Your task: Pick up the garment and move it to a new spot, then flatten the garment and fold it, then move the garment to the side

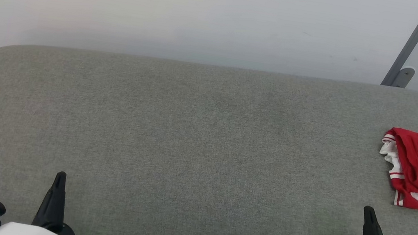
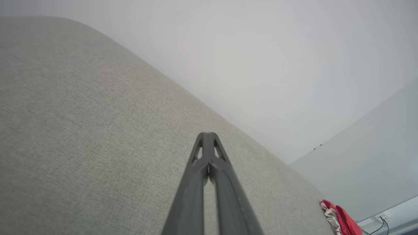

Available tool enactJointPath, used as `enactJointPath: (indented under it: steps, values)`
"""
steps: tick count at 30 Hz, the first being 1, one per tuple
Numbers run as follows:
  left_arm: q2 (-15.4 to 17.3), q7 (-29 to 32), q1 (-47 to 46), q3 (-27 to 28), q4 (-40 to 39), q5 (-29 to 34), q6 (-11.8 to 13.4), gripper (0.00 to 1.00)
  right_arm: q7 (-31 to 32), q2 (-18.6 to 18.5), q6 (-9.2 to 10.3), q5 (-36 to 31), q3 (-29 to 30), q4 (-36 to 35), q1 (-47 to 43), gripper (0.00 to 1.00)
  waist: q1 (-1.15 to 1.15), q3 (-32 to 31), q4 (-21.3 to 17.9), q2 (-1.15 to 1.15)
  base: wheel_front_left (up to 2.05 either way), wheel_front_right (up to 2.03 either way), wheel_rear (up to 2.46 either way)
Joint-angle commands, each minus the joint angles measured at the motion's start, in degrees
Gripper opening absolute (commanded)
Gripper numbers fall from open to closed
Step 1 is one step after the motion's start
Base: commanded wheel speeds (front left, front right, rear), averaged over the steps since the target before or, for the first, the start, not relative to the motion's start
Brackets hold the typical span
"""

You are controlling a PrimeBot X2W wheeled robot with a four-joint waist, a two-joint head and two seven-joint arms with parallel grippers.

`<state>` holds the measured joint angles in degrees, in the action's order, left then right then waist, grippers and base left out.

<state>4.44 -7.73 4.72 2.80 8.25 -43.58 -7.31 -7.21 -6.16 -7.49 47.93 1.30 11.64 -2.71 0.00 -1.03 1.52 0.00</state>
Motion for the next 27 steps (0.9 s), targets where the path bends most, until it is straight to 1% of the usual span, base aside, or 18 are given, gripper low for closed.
enactJointPath:
  steps: [1, 27]
  values:
    - [0.4, 0.4, -1.8, 0.3, -0.5, -1.8, -0.1, 0.0, 0.4, -0.1, 0.0, 1.6, 0.3, -0.5, 1.7, 0.0, 0.0, 0.0, 0.0, 0.0, 0.0, 0.0, 0.0]
    - [0.1, 5.1, -5.3, 1.1, 1.7, -19.8, -0.1, 0.0, 5.2, 1.1, 0.0, 17.6, 2.0, 0.5, 4.5, 0.0, 0.0, 0.3, -0.4, 0.0, 0.0, 0.0, 0.0]
